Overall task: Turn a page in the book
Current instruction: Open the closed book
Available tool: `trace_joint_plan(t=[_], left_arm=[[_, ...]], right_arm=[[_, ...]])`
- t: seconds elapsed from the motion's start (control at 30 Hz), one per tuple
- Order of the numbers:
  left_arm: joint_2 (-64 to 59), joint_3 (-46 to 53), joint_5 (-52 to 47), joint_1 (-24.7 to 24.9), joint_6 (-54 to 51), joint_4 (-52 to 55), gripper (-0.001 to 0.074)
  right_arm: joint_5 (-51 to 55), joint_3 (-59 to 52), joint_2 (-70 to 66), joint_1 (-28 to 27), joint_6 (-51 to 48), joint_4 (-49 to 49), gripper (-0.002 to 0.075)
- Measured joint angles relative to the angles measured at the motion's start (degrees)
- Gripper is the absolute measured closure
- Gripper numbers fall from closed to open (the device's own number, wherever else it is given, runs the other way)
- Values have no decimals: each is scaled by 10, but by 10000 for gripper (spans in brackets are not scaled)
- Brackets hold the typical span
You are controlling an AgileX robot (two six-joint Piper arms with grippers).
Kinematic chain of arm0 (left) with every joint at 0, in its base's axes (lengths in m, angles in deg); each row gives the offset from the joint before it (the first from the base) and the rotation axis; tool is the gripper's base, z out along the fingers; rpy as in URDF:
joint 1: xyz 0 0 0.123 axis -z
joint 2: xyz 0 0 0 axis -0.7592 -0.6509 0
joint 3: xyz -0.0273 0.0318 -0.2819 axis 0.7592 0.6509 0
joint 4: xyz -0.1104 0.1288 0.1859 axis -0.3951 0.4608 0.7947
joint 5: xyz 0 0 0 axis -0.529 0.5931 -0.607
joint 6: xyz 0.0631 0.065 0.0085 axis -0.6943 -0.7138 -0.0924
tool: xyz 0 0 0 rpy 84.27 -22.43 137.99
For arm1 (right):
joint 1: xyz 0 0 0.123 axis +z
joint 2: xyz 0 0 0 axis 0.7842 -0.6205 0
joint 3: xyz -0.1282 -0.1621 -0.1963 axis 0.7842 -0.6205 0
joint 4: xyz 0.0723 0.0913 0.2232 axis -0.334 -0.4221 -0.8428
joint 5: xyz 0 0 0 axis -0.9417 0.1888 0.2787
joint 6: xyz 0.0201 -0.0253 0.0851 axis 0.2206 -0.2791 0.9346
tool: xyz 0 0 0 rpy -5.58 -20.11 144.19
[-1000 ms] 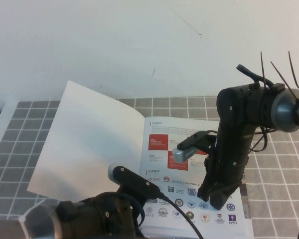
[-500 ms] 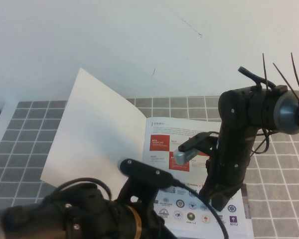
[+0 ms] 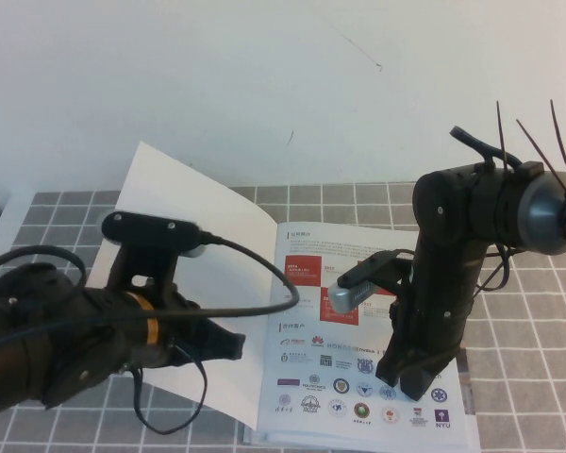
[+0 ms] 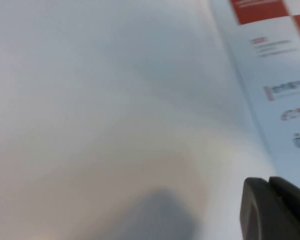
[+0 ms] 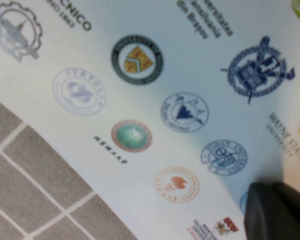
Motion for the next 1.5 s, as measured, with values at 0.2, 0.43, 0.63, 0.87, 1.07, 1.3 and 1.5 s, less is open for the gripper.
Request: trace_joint_plan(t=[0.2,0.43,0.63,0.87,1.07,1.3,1.5], left_arm=[[-77,0,0,-31,-18,1,738],[-160,-2,0,-31,-21,-7,738],[-165,-3,0,-31,-27,-14,738],[-118,-3,-31,-31,-31,-26,738],[5,-3,-44,-31,-32,-28,738],[186,-3,-84,-30,-114,-75,738],[326,27,-67,-13,-157,-74,738]], right_arm=[[-1,0,0,1,0,2,727],[-1,0,1,1,0,2,727],[-6,0,1,1,0,3,727],[-10,-4,13,1,0,31,727],[-33,-6,85,1,0,65,727],[-39,-6,217,1,16,69,727],[-47,-12,325,1,17,64,727]])
